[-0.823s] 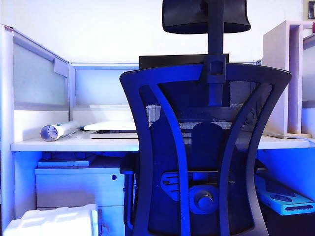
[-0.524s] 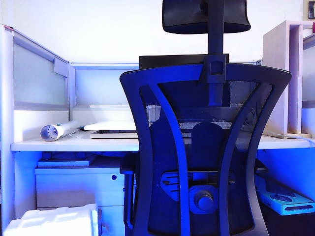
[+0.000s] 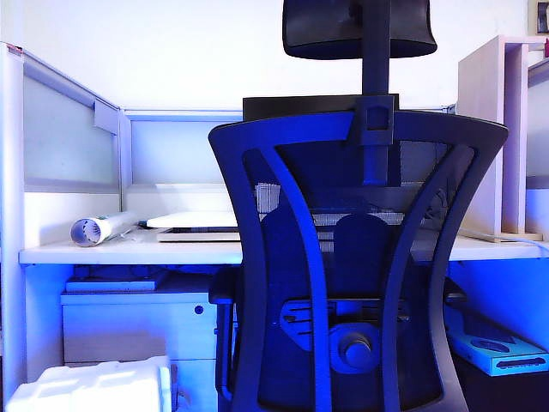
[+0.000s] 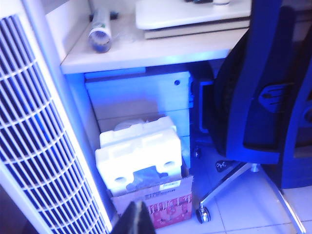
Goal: Pull out the black chair under the table.
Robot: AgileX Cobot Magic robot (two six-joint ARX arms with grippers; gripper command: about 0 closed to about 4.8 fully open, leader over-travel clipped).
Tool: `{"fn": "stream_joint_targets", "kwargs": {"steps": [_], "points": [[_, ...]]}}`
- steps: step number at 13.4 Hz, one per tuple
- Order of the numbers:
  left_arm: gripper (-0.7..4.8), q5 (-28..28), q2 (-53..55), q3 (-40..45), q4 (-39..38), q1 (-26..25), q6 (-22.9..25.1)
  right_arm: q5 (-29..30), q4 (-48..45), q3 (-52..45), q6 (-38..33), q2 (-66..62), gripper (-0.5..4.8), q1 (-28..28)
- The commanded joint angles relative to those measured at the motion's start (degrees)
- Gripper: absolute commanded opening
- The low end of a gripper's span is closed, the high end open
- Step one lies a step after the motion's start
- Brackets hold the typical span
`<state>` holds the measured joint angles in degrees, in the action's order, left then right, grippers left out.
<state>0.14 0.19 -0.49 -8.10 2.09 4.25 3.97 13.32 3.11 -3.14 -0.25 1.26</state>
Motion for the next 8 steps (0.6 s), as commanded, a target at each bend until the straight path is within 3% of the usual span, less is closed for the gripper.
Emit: {"fn": "stream_joint_targets", "kwargs": {"steps": [1,4,8], "points": [[-0.04,-4.35,0.02,-0.02,1.60,-0.02,-0.17,0.11,-0.92,0.09,0.22,0.17,-0.05,-0.04],[-0.05,-18.49,0.02,-0.09,5.51,-0.04,-0.17,0.11,-0.92,0.09,0.20,0.17,-0.05,-0.04],[-0.04,-27.23,0.02,-0.09,15.10,-0.04,-0.48,0.26,-0.94,0.09,0.20,0.17,-0.05,-0.04]]}}
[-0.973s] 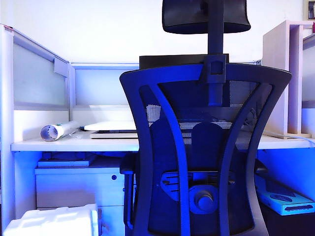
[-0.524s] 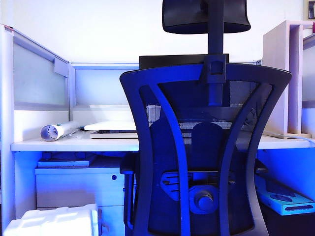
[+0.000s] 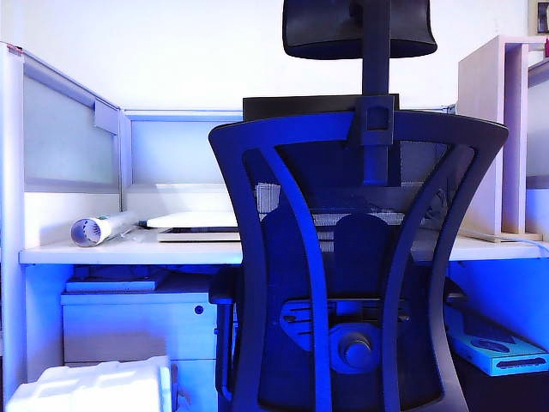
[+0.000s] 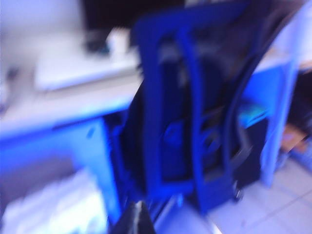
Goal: Pull out the black chair under the table.
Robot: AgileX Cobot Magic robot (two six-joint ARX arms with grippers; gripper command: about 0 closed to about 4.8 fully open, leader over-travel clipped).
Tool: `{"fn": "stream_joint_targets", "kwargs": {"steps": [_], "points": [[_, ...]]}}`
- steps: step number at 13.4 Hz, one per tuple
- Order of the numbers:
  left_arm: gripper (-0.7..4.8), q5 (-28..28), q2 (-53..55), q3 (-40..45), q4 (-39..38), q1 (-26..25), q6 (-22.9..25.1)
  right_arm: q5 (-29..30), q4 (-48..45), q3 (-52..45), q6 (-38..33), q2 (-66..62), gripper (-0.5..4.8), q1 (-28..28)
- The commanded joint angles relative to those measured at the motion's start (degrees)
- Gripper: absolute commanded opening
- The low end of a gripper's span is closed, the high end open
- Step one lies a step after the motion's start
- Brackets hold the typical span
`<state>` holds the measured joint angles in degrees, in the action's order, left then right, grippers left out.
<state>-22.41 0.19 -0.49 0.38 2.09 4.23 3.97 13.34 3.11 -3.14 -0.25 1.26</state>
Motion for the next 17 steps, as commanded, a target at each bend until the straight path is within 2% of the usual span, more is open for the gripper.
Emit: {"fn": "stream_joint_targets", "kwargs": {"steps": [1,4,6,8,10,11,12,14,17], "points": [[-0.04,-6.38,0.02,-0.09,10.08,-0.04,-2.43,0.28,-0.96,0.09,0.17,0.17,-0.05,-0.04],[-0.04,-8.22,0.02,-0.07,18.16,-0.04,-9.75,4.22,-1.44,0.09,0.17,0.17,-0.04,-0.04],[-0.04,-8.26,0.02,-0.09,20.33,-0.04,-11.82,6.69,-2.36,0.09,0.17,0.17,0.15,-0.07],[-0.04,-8.28,0.02,-0.07,20.44,-0.04,-11.87,10.51,-7.54,0.09,-0.72,0.17,1.58,-0.09],[-0.04,-8.28,0.02,-0.07,20.46,-0.04,-11.85,11.21,-14.01,0.11,-3.65,0.17,2.36,-0.11],[-0.04,-8.28,0.02,-0.07,20.46,-0.04,-11.85,10.97,-17.22,0.11,-5.62,0.17,3.44,-0.11],[-0.04,-8.28,0.02,-0.07,20.46,-0.04,-11.85,11.26,-21.51,0.83,-12.07,0.09,4.79,-0.28],[-0.04,-8.28,0.02,-0.02,20.46,-0.04,-11.85,11.26,-21.55,4.48,-12.09,-1.40,4.79,-0.35],[-0.04,-8.28,0.02,-0.02,20.33,-0.04,-11.85,12.52,-25.83,15.34,-12.07,-15.76,4.79,-0.35]]}}
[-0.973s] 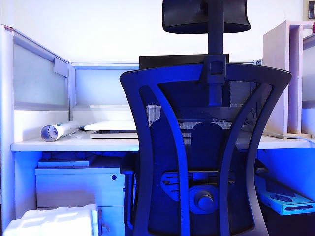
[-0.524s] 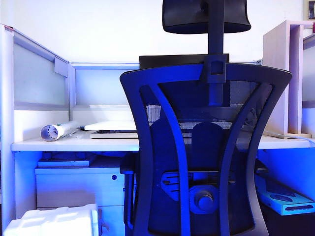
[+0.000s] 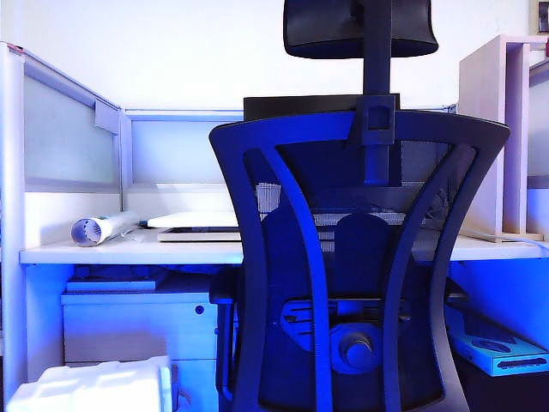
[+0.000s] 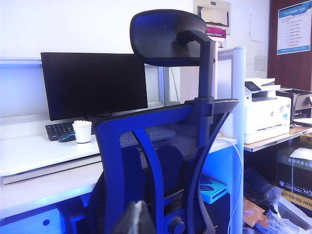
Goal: Pull out the black chair under the table.
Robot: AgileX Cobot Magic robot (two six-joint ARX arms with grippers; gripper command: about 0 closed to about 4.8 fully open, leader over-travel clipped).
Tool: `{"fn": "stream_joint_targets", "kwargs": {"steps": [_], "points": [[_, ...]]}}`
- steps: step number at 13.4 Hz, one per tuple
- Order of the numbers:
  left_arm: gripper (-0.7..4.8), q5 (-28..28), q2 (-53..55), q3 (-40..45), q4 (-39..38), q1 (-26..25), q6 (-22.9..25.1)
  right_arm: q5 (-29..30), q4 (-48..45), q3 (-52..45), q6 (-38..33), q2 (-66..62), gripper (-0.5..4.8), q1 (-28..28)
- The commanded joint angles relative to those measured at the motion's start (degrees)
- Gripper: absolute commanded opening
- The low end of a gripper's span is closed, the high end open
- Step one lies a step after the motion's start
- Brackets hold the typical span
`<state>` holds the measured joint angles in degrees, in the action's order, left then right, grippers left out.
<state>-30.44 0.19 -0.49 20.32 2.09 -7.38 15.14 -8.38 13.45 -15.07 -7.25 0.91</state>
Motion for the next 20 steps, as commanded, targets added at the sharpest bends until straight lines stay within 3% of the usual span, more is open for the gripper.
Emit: {"fn": "stream_joint_targets", "kwargs": {"steps": [1,2,6,8,11,16,17,18,19,20], "points": [[-0.04,-0.26,0.02,-0.02,0.37,-0.04,-0.24,2.43,-7.04,6.78,-0.15,-13.38,4.79,-0.02],[-0.04,-0.26,0.02,-0.02,0.37,-0.04,-0.26,3.48,-14.91,11.26,-0.28,-24.63,4.79,-0.15],[-0.04,-0.24,0.02,0.00,0.33,-0.04,-0.61,4.31,-20.31,30.91,-0.33,-53.51,4.79,-6.45],[-0.04,-0.24,0.02,0.00,0.00,-0.09,-0.61,4.07,-20.79,50.58,-0.37,-75.58,4.79,-9.27],[-0.04,-0.09,0.02,0.02,-0.13,-0.07,-0.59,2.60,-20.48,58.84,-0.39,-86.90,4.79,-10.62],[-0.04,3.43,0.02,0.02,-0.77,-0.07,-0.61,-0.15,-20.63,64.30,-0.37,-93.53,4.79,-11.78],[-0.04,3.34,0.02,0.02,-1.27,-0.07,-0.63,-0.15,-20.70,64.54,-0.37,-93.77,4.38,-11.78],[-0.04,3.41,0.02,0.02,-1.66,-0.07,-0.61,-0.11,-21.09,64.57,-0.35,-93.79,3.31,-11.78],[-0.04,3.39,0.02,0.02,-1.84,-0.07,-0.61,0.39,-22.14,64.57,-0.35,-93.79,1.27,-11.78],[-0.04,3.39,0.02,0.02,-1.81,-0.07,-0.61,0.44,-23.78,64.57,-0.35,-93.77,0.35,-11.78]]}}
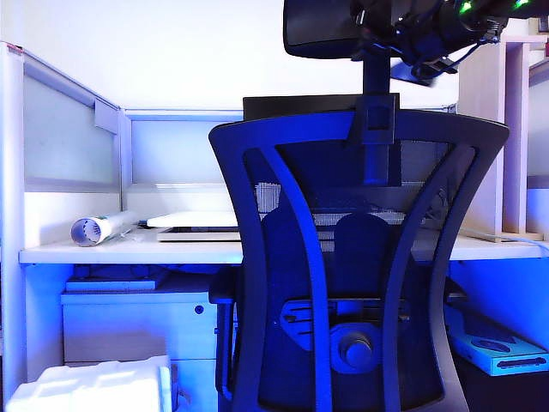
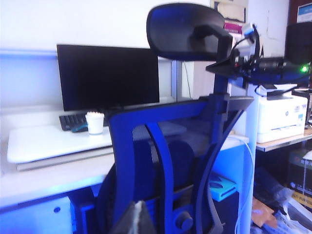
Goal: Pull out the black chair under the table.
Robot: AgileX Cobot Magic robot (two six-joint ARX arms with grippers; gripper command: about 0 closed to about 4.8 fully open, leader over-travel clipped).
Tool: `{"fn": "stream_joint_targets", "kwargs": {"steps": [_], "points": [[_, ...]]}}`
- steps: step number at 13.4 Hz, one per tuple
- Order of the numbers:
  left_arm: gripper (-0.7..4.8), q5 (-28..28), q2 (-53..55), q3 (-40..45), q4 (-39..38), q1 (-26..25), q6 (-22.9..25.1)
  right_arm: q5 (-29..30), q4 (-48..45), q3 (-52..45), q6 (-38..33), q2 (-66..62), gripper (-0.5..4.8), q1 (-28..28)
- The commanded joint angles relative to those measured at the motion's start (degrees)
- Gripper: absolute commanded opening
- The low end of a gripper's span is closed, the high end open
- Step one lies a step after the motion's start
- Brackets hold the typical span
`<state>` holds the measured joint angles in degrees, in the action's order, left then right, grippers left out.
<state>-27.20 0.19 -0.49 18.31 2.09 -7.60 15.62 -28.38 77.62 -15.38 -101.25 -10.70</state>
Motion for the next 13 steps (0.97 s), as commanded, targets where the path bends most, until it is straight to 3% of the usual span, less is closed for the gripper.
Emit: {"fn": "stream_joint_targets", "kwargs": {"steps": [1,2,13], "points": [[-0.04,0.15,0.02,0.02,0.17,-0.04,-0.39,-0.04,-5.09,0.39,-0.04,0.26,0.21,-0.17],[-0.04,0.15,0.02,0.02,0.22,-0.07,-0.39,0.72,-5.79,0.39,-0.04,0.44,-0.08,-0.17],[-0.04,0.13,0.02,0.02,0.22,-0.07,-0.39,3.65,16.76,0.13,0.44,11.65,-0.08,-3.08]]}}
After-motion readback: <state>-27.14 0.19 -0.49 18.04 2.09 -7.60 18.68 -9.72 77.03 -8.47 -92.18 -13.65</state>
